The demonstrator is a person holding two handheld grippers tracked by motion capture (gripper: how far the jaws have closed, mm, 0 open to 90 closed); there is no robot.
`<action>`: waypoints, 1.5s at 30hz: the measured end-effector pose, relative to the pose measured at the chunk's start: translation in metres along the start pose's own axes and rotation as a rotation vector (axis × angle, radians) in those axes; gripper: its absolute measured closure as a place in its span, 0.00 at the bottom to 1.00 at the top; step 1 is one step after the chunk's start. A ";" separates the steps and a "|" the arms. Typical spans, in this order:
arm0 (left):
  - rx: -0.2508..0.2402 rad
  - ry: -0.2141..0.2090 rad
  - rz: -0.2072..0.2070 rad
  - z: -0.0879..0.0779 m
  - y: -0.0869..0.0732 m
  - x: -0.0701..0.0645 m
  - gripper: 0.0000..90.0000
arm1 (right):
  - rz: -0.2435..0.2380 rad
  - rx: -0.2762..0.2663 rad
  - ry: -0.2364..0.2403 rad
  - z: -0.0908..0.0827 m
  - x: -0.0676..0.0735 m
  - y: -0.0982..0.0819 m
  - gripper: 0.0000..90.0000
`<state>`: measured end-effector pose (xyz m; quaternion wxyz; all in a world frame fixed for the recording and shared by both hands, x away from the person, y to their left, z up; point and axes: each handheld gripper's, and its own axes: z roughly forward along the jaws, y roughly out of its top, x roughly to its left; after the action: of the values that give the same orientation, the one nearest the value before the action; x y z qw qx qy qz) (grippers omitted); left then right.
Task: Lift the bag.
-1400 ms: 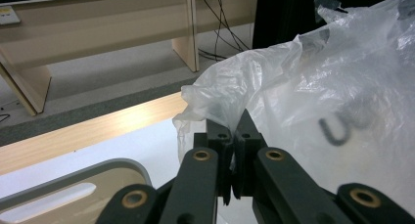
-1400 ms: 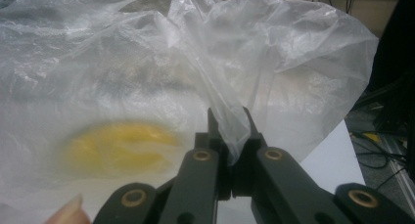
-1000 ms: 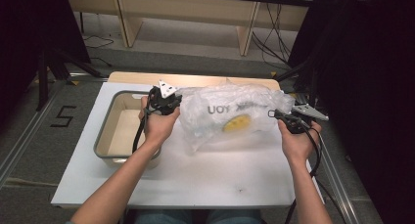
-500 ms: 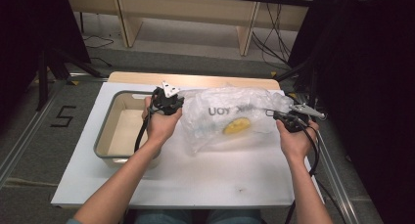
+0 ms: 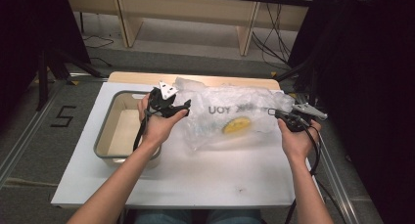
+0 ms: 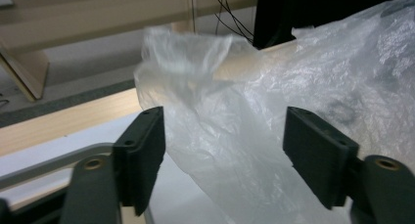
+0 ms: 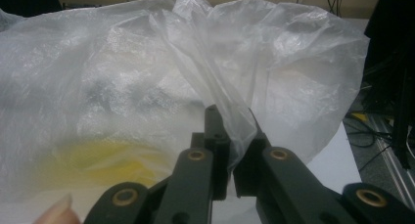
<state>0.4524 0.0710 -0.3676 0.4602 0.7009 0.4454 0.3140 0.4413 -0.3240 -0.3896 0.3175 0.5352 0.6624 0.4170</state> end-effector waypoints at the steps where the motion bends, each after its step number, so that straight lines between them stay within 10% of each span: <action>1: -0.009 -0.006 -0.005 -0.003 0.001 -0.001 0.34 | 0.002 -0.002 -0.002 0.000 0.000 0.000 0.95; 8: -0.035 -0.053 -0.007 -0.019 0.001 -0.004 0.33 | -0.007 -0.037 -0.018 -0.004 0.000 0.002 0.87; 15: -0.025 -0.089 0.014 -0.018 -0.008 -0.012 0.36 | -0.042 -0.118 -0.051 -0.009 0.001 0.005 0.57; 23: -0.015 -0.104 0.017 -0.019 -0.014 -0.017 0.36 | -0.065 -0.189 0.018 -0.011 0.001 0.005 0.29; 45: 0.010 -0.138 0.028 -0.026 -0.027 -0.026 0.35 | -0.108 -0.191 0.062 -0.021 0.014 0.002 0.18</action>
<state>0.4102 0.0614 -0.3835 0.4818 0.7294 0.4042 0.2693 0.4206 -0.3144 -0.3781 0.3685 0.4530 0.6571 0.4767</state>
